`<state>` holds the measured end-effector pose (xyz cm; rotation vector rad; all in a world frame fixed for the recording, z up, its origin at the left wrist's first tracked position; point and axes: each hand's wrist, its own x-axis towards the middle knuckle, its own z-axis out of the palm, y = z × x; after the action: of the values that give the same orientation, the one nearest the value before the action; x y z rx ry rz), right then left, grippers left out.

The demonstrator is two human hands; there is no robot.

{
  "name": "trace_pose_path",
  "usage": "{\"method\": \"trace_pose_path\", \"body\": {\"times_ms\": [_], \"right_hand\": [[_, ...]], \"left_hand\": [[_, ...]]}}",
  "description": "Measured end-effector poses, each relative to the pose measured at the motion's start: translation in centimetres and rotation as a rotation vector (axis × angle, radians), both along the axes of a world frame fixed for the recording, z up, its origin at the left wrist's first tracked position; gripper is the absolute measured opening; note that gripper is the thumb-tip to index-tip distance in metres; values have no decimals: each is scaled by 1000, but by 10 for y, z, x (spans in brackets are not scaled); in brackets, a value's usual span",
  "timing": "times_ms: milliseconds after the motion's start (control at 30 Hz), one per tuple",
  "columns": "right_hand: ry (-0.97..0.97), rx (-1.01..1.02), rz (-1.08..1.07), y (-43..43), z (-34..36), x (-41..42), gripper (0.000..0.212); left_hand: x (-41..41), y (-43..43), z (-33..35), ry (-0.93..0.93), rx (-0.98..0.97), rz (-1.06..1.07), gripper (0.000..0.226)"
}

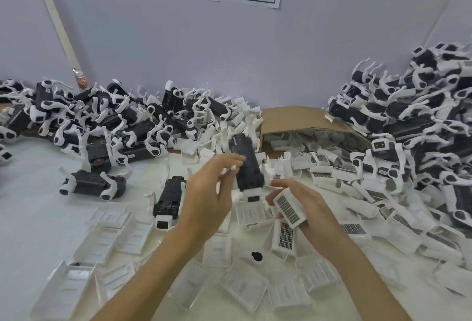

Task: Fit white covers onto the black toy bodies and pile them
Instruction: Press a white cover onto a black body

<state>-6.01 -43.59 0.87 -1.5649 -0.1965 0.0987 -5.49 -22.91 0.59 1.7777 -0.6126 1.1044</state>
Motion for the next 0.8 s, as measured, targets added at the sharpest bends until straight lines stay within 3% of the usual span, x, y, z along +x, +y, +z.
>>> {"method": "trace_pose_path", "body": {"times_ms": [167,333,433,567,667,800], "right_hand": [[89,40,107,-3,2,-1,35],[102,34,138,-7,1,-1,43],[7,-27,134,-2,-3,-3,36],[-113,-99,-36,5,-7,-2,66],[-314,-192,-122,5,-6,-4,47],[-450,-226,-179,3,-8,-4,37]], "left_hand": [[-7,-12,-1,208,28,-193,16],[-8,-12,3,187,53,-153,17],[-7,-10,7,220,37,-130,17],[-9,-11,9,401,-48,-202,15],[-6,-11,8,598,-109,-287,12],[-4,-12,6,889,-324,-386,44]]}}
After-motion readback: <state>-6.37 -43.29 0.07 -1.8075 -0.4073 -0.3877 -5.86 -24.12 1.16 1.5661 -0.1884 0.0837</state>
